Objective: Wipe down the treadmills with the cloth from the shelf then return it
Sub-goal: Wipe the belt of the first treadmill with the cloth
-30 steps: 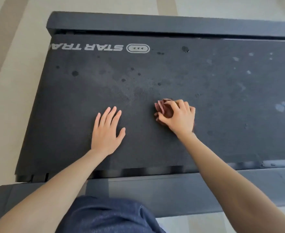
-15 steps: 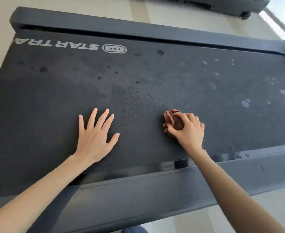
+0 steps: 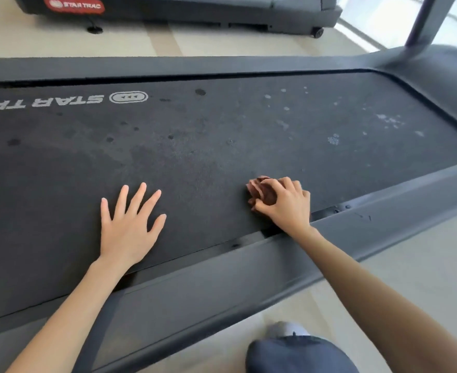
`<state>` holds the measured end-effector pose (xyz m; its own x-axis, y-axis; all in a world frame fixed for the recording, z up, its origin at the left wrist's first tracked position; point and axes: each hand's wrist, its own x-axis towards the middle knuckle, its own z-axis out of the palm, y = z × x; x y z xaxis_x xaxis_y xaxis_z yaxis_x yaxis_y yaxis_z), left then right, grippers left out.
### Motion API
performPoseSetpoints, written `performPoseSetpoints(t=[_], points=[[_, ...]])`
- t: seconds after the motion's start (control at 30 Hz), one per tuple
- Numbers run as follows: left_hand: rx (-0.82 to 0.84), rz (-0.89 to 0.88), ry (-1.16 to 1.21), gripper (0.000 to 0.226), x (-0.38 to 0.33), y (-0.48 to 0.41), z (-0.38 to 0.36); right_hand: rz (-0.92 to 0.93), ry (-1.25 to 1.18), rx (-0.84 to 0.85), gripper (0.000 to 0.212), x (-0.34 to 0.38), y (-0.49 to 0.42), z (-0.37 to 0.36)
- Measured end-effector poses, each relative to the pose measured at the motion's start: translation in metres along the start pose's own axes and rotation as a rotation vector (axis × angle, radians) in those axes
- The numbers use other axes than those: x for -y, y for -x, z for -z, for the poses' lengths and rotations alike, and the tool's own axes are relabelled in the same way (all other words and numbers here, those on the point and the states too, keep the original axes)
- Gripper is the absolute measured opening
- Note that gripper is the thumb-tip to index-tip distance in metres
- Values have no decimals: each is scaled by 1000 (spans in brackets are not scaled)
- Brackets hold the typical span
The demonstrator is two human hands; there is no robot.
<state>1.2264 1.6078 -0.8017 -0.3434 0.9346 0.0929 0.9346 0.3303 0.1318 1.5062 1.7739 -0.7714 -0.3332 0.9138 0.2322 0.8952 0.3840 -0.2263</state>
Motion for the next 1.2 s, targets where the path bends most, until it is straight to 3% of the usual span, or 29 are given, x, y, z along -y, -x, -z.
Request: performPoseSetpoints(t=[0.1, 0.17, 0.33, 0.47, 0.67, 0.8, 0.9, 1.1, 1.2], points=[[12, 10, 6, 56, -3, 2, 1, -352, -21, -5, 53, -21, -21, 6], [23, 15, 12, 55, -4, 2, 1, -382, -14, -17, 52, 5, -21, -1], [8, 31, 14, 54, -9, 2, -1, 102, -87, 100, 53, 94, 14, -23], [10, 19, 23, 54, -6, 0, -1, 281, -116, 113, 53, 70, 20, -14], [78, 62, 24, 60, -22, -3, 2, -205, -38, 54, 55, -45, -20, 16], [129, -31, 11, 64, -64, -15, 4, -154, -221, 159, 43, -54, -28, 33], [142, -161, 54, 62, -108, -23, -3, -201, -280, 17, 44, -88, -13, 63], [85, -127, 53, 61, -141, -18, -17, -558, 33, -32, 44, -188, 26, 90], [44, -125, 83, 57, -138, -17, -19, -462, 124, 32, 43, -165, 14, 74]])
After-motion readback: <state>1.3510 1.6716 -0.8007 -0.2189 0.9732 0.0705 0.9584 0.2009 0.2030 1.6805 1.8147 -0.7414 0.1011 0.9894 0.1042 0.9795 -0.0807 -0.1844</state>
